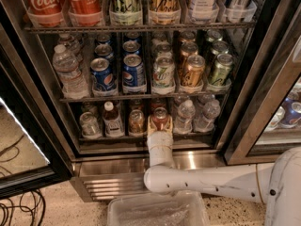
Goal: Pick coke can from bottom shelf of fridge
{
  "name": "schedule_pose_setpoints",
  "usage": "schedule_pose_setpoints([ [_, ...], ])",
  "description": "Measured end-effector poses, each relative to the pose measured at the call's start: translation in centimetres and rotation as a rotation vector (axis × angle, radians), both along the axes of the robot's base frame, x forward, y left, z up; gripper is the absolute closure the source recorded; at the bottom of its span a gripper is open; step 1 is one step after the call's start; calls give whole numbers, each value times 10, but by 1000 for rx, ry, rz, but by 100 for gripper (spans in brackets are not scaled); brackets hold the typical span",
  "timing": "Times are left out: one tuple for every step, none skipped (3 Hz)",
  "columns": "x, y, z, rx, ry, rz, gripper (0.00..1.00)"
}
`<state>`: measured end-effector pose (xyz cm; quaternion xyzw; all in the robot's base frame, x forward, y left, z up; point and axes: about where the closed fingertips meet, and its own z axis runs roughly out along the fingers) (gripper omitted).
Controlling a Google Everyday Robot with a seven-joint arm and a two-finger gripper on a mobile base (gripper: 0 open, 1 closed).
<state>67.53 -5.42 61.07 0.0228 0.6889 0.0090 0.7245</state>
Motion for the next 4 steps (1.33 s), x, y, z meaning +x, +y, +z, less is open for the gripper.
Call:
schedule_pose_setpoints([
  [-1, -6, 12, 29, -29, 8, 99],
  [-7, -17, 37, 93, -92, 43, 100],
  [-18, -22, 60, 136, -132, 118, 100],
  [-25, -17, 60, 196, -130, 231, 100],
])
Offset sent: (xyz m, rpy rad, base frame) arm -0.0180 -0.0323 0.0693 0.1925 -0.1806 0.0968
